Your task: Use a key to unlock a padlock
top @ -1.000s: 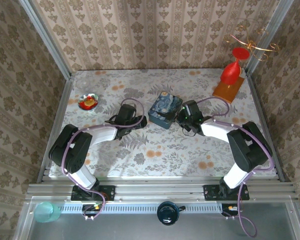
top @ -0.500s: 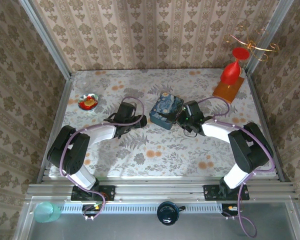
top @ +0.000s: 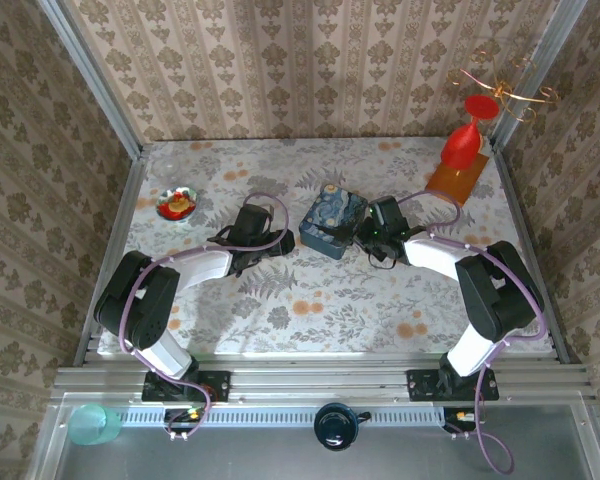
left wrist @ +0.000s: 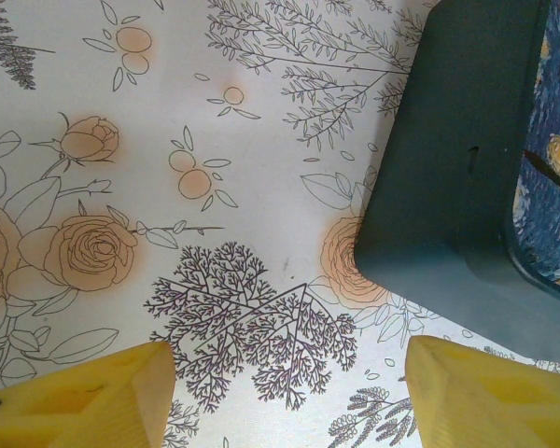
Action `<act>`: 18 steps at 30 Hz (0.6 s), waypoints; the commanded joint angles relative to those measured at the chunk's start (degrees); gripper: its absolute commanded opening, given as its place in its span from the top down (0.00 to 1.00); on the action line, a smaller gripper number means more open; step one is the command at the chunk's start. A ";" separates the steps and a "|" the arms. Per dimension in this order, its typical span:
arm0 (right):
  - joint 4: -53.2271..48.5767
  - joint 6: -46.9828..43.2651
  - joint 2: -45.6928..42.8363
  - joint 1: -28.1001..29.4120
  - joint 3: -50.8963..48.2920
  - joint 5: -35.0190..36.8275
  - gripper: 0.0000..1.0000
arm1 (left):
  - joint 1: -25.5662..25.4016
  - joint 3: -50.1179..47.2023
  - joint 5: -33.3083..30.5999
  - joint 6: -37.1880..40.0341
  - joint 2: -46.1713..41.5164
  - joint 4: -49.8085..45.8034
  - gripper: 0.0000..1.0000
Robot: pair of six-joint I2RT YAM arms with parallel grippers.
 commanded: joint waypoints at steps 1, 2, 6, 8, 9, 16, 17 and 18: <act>-0.22 -0.73 0.54 0.96 -0.27 -0.01 1.00 | -0.36 0.88 -0.24 0.43 0.00 -0.13 0.33; 0.05 -1.14 0.63 1.01 -0.76 -0.64 1.00 | -0.43 1.01 -0.17 0.49 0.19 -0.15 0.33; -2.97 -6.07 0.54 1.17 -0.37 -0.92 1.00 | -0.71 1.60 -0.86 0.52 0.97 -0.34 0.33; -3.30 -7.49 0.47 1.19 -0.53 -0.92 1.00 | -1.05 1.79 -1.21 0.52 1.07 -0.54 0.33; -3.45 -7.90 0.53 1.18 -0.53 -1.03 1.00 | -1.21 1.88 -1.43 0.45 1.02 -0.69 0.33; -5.64 -11.85 0.30 2.35 0.82 -0.98 1.00 | -3.35 3.98 -3.57 -0.14 -2.33 -2.58 0.33; -7.47 -13.49 -0.13 3.77 1.78 0.71 1.00 | -3.92 4.73 -4.42 -0.01 -2.82 -3.23 0.32; -9.03 -14.64 -0.42 5.11 2.69 1.91 1.00 | -4.36 5.19 -5.01 -0.22 -3.15 -3.34 0.31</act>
